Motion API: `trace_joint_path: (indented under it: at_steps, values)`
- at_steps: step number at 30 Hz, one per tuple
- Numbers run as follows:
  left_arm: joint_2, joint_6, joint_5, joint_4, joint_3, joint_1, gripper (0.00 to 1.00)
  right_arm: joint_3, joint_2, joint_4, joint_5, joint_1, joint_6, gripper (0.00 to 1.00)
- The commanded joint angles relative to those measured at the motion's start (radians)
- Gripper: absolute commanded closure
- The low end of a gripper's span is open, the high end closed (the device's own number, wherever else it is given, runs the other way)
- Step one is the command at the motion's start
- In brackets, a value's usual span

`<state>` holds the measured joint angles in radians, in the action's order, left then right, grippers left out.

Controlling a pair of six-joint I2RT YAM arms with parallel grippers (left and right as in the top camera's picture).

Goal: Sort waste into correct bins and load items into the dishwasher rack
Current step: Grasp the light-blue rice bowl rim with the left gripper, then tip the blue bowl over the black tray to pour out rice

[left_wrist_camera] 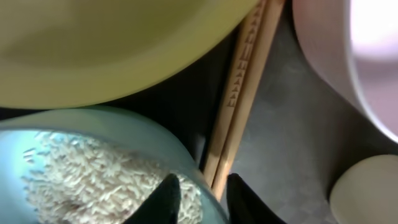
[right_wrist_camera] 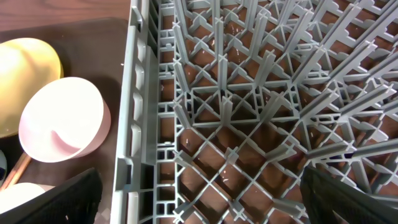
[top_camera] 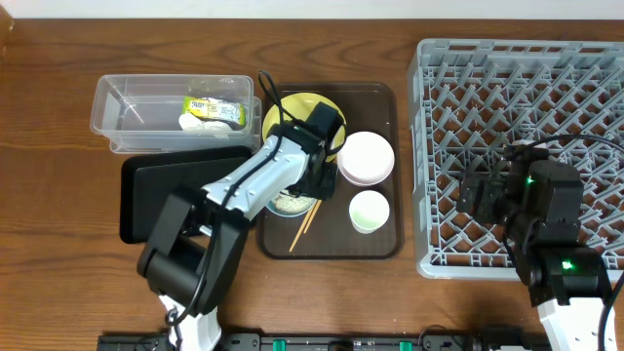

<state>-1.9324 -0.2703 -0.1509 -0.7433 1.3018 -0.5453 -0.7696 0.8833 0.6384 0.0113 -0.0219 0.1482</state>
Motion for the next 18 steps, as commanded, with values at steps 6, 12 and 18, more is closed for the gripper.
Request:
trace_joint_path:
  at_steps: [6, 12, 18]
  values:
    - [-0.002, -0.01, -0.006, -0.011, -0.002, -0.002, 0.94, -0.019, 0.0, 0.002, 0.005, -0.01, -0.007, 0.01]
    - [0.071, -0.042, -0.006, -0.058, -0.002, -0.002, 0.94, -0.019, 0.0, 0.002, 0.005, -0.009, -0.007, 0.01]
    - [0.232, -0.041, -0.006, -0.099, -0.002, 0.023, 0.94, -0.019, 0.0, 0.002, 0.004, -0.01, -0.008, 0.01]
